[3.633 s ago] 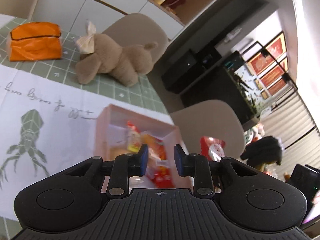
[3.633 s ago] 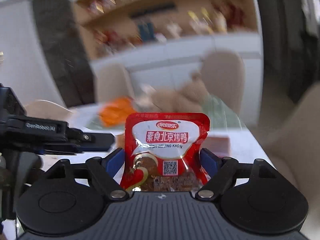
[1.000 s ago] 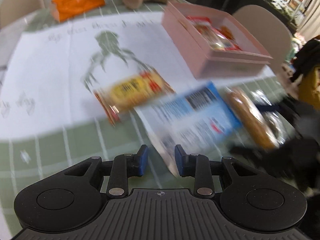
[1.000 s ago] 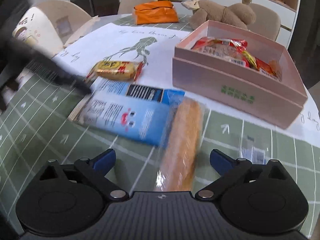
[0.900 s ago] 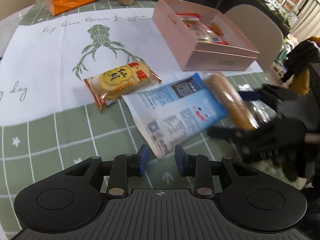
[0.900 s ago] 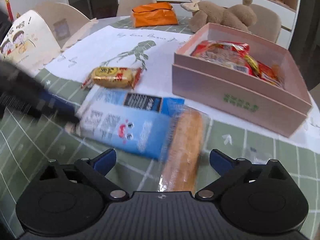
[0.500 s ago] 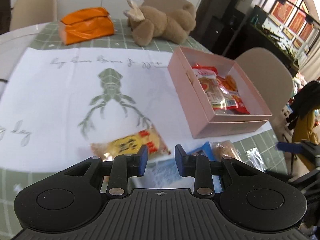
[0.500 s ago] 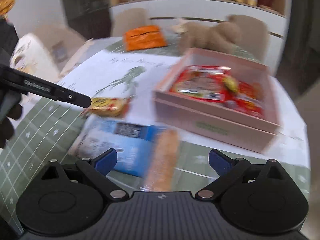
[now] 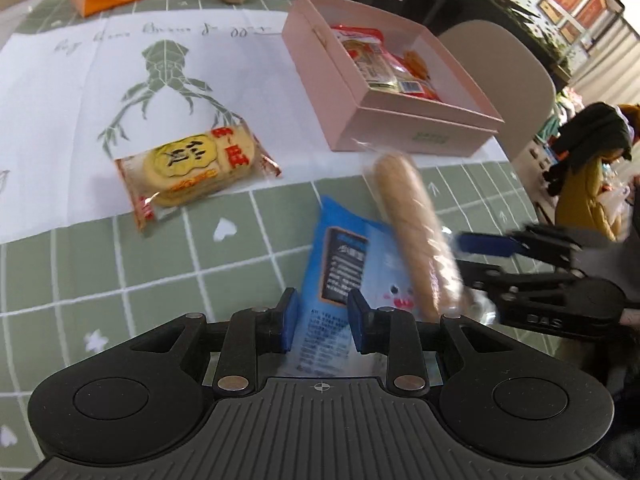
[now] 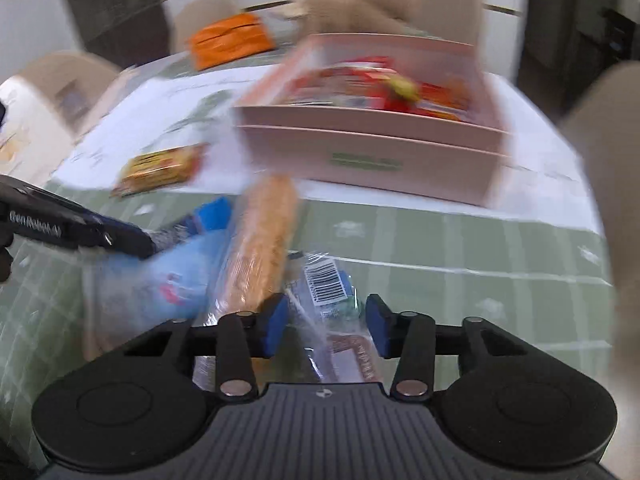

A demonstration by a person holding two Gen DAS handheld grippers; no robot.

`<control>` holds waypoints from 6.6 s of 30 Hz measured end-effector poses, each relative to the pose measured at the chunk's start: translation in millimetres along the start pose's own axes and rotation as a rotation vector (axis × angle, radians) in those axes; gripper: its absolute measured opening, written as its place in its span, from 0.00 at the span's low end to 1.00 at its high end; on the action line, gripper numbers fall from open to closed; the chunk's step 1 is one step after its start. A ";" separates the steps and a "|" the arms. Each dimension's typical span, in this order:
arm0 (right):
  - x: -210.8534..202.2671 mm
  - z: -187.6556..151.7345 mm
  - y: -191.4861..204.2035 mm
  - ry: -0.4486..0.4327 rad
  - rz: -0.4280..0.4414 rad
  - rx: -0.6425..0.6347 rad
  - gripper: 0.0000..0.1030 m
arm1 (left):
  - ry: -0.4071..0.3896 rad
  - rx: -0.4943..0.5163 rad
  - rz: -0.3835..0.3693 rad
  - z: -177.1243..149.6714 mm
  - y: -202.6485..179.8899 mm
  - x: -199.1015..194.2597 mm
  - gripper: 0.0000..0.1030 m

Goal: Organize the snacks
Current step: 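Grasp the round rice-cracker packet with the left gripper, then grasp the blue snack packets with the right gripper while the left holds the rice cracker, then carry the rice cracker and blue packets into the pink box and open both grippers, then grasp the long bread loaf with the left gripper while the right grasps the clear barcode packet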

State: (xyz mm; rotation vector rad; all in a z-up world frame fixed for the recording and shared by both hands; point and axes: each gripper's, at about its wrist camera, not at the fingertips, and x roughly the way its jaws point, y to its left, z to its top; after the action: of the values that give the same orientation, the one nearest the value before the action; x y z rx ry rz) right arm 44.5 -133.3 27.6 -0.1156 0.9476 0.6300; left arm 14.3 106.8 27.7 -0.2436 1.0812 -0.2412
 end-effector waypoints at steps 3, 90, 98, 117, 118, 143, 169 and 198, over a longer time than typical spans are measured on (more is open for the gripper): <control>8.6 5.1 23.0 0.006 0.028 -0.093 0.43 | -0.090 0.062 0.074 4.6 1.5 -16.8 0.30; 4.3 40.0 105.5 0.134 0.162 -0.221 0.29 | -0.126 -0.375 0.272 -51.5 48.1 -51.5 0.39; -32.0 43.3 52.4 0.121 0.187 -0.064 0.24 | -0.122 -0.344 0.286 -47.7 40.8 -47.3 0.40; 42.7 24.6 126.7 0.179 -0.019 -0.222 0.99 | -0.127 -0.342 0.268 -49.7 42.4 -48.9 0.40; 41.6 23.5 126.5 0.180 -0.008 -0.233 0.99 | -0.127 -0.334 0.270 -49.7 41.8 -48.7 0.40; -68.1 26.4 15.7 -0.083 -0.081 -0.083 0.75 | -0.094 -0.144 0.433 -46.6 4.0 -28.9 0.52; -64.3 146.3 -48.9 -0.267 -0.222 -0.013 0.85 | -0.306 -0.210 -0.191 190.2 -41.3 -19.9 0.41; -9.2 -22.8 22.7 0.029 -0.089 -0.130 0.82 | 0.013 0.020 0.089 40.4 -79.5 45.2 0.35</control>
State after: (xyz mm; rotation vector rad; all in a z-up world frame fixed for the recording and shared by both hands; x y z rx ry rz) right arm 11.7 -127.1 25.4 -0.2821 0.9243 0.6085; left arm 64.7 20.5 32.8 -0.1752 1.0991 -0.1740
